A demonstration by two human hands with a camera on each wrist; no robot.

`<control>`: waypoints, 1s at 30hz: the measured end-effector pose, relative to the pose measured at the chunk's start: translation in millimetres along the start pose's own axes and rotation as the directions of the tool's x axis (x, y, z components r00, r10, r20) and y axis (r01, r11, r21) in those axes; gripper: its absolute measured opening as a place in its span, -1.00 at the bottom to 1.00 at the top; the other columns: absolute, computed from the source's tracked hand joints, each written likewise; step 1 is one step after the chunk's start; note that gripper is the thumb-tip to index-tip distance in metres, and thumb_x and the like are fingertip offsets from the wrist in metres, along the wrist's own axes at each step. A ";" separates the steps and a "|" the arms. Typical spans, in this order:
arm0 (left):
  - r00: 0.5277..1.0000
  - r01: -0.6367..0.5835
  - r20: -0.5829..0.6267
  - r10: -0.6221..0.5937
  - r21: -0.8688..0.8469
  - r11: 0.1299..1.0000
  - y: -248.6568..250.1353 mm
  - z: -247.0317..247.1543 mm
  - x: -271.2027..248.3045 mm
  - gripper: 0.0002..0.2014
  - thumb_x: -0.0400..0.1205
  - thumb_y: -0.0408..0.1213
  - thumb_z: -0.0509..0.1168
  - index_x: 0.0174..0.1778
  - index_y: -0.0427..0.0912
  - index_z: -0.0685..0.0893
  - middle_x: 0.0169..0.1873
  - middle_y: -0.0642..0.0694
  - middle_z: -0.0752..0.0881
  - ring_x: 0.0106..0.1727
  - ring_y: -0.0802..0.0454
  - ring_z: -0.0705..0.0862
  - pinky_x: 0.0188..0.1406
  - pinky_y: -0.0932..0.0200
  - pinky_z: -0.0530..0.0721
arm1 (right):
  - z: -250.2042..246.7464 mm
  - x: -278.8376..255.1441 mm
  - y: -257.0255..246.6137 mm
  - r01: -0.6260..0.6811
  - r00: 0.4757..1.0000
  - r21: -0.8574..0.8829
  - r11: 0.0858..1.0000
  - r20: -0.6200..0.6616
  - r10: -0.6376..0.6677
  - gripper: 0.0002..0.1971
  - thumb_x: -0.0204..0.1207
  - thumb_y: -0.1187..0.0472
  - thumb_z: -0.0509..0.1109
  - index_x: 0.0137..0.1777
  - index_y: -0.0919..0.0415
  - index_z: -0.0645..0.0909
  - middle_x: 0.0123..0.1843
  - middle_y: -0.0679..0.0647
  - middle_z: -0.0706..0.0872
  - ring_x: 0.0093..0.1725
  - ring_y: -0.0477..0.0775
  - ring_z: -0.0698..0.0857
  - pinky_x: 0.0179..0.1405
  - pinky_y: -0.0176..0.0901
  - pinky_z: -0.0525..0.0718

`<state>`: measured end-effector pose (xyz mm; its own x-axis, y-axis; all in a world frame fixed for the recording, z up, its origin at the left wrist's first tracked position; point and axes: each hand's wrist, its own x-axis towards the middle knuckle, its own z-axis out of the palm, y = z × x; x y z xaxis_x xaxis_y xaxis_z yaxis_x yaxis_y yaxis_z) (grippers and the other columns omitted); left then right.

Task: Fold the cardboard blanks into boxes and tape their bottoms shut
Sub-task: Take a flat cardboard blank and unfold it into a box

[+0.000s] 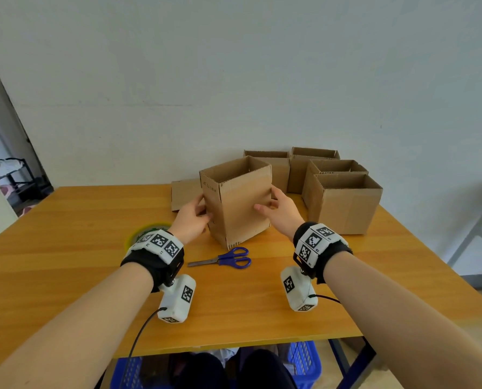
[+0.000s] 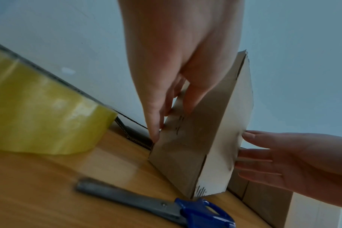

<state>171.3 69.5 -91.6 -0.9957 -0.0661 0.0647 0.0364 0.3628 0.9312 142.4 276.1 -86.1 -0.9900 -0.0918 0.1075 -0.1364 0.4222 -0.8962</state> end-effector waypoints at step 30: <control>0.923 0.354 0.287 -0.256 -0.371 0.858 21.3 -17.4 21.6 -0.30 0.51 0.35 0.18 0.56 0.18 0.29 0.45 -0.37 0.44 0.41 -0.36 0.48 0.33 -0.60 0.32 | -23.7 18.9 -8.9 -0.420 0.904 0.516 0.746 0.306 0.298 -0.47 0.59 -0.20 0.25 0.38 0.18 0.46 0.30 0.26 0.61 0.29 0.30 0.60 0.39 0.25 0.51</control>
<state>152.0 59.6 -64.1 -0.9527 0.1129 -0.2820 -0.2896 -0.0572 0.9554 124.0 292.0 -65.9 -0.9246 -0.2329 -0.3015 0.3335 -0.1123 -0.9361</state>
